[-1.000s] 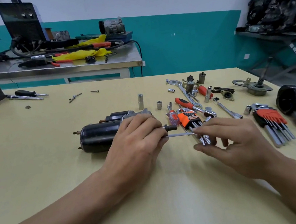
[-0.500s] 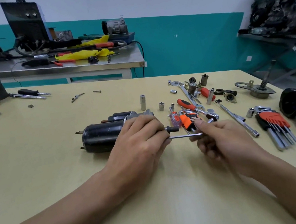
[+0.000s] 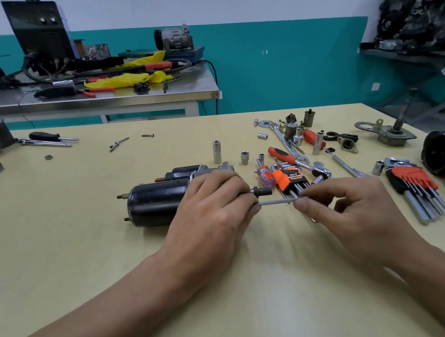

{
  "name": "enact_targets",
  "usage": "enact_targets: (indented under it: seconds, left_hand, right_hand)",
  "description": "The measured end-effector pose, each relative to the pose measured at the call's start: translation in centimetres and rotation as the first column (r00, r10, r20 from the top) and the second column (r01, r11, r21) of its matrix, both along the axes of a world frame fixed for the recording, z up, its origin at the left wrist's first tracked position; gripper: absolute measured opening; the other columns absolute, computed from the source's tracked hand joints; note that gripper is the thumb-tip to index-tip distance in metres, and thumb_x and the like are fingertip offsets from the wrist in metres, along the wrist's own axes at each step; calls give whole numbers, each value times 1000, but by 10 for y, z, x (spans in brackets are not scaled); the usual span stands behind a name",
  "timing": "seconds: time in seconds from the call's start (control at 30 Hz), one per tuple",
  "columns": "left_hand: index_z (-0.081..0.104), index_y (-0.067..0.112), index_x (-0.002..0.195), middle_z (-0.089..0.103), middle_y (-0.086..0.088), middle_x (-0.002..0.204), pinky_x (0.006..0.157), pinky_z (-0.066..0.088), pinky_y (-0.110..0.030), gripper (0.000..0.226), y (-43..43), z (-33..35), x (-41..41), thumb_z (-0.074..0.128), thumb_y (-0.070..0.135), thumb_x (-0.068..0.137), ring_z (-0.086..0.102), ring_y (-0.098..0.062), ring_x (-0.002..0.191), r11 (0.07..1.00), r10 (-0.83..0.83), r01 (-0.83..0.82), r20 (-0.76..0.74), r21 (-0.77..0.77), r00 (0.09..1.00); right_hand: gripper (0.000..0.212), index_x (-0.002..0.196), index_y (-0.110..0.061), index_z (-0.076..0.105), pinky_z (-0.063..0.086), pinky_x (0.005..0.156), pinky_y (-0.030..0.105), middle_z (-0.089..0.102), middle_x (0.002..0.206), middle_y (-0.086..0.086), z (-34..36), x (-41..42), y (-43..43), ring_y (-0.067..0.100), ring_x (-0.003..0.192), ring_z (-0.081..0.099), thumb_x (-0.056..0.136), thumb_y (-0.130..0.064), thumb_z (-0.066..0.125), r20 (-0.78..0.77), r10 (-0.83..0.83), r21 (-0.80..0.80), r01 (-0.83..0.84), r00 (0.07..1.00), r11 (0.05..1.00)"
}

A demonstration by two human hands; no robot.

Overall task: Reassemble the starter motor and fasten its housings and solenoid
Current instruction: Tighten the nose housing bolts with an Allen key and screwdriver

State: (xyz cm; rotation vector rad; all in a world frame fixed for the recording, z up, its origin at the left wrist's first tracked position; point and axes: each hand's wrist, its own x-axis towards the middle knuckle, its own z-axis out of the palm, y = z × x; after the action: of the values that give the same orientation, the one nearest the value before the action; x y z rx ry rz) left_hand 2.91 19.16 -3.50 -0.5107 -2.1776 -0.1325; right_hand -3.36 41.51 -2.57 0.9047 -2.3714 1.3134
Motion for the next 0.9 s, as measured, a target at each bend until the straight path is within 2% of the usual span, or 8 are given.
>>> enact_targets:
  seconds: [0.13, 0.3, 0.43, 0.5, 0.6, 0.67, 0.8, 0.9]
  left_hand:
    - [75, 7, 88, 70, -4, 91, 85, 43, -36, 24, 0, 0, -1, 59, 23, 97, 58, -25, 101, 1000, 10, -10, -4, -1, 1000]
    - [75, 6, 87, 70, -4, 89, 84, 46, -38, 21, 1, 0, -1, 62, 21, 95, 58, -25, 101, 1000, 21, -21, -18, -9, 1000]
    - [75, 6, 87, 69, -4, 89, 85, 44, -37, 22, 1, 0, 1, 61, 21, 96, 57, -25, 101, 999, 27, -28, -10, -16, 1000]
    - [75, 6, 88, 70, -4, 90, 85, 44, -37, 23, 2, 1, 1, 60, 22, 96, 59, -26, 101, 999, 31, -31, -3, -18, 1000]
    - [75, 6, 88, 69, -4, 90, 85, 44, -37, 24, 1, 1, 1, 59, 22, 97, 61, -27, 100, 999, 30, -30, 3, -19, 1000]
    - [75, 6, 88, 69, -4, 90, 84, 43, -37, 24, 1, 0, 1, 59, 22, 97, 60, -27, 100, 1000, 26, -26, 6, -12, 1000]
    - [75, 7, 89, 69, -3, 91, 85, 43, -36, 23, 1, 0, 1, 59, 22, 97, 59, -25, 101, 1000, 28, -28, 12, -10, 1000]
    - [74, 7, 88, 69, -3, 91, 86, 44, -36, 23, 1, 0, 1, 59, 22, 97, 59, -26, 101, 999, 33, -33, 14, -15, 999]
  right_hand:
    - [51, 58, -14, 67, 40, 42, 19, 57, 46, 3, 2, 5, -5, 11, 41, 49, 75, -62, 60, 341, 104, -50, -93, 934, 994]
    - [51, 48, -14, 60, 31, 37, 18, 44, 41, 8, 5, 6, -12, 18, 38, 38, 71, -60, 60, 648, 200, -206, -83, 735, 975]
    - [53, 63, -13, 68, 34, 46, 17, 53, 51, -3, -1, 5, -10, 8, 47, 43, 94, -53, 52, 367, 131, -75, -111, 921, 991]
    - [29, 82, -21, 74, 37, 53, 16, 61, 64, -9, 0, 0, -2, 6, 57, 51, 96, -33, 51, 114, 123, -44, -119, 986, 992]
    - [26, 105, -23, 74, 40, 58, 12, 69, 85, -15, 1, -8, 9, 10, 72, 60, 84, -13, 63, -177, 136, 99, -120, 975, 988]
    - [33, 111, -18, 74, 37, 65, 6, 70, 93, -13, -3, -9, 11, 3, 75, 58, 79, -20, 75, -299, 188, 204, -129, 936, 970]
    - [41, 110, -15, 75, 36, 70, 5, 70, 88, -11, -3, -11, 10, 0, 76, 58, 80, -43, 73, -342, 203, 209, -136, 917, 968]
    - [33, 101, -24, 77, 38, 63, 5, 67, 76, -20, 0, -6, 7, 4, 71, 62, 81, -48, 67, -213, 179, 129, -154, 960, 980]
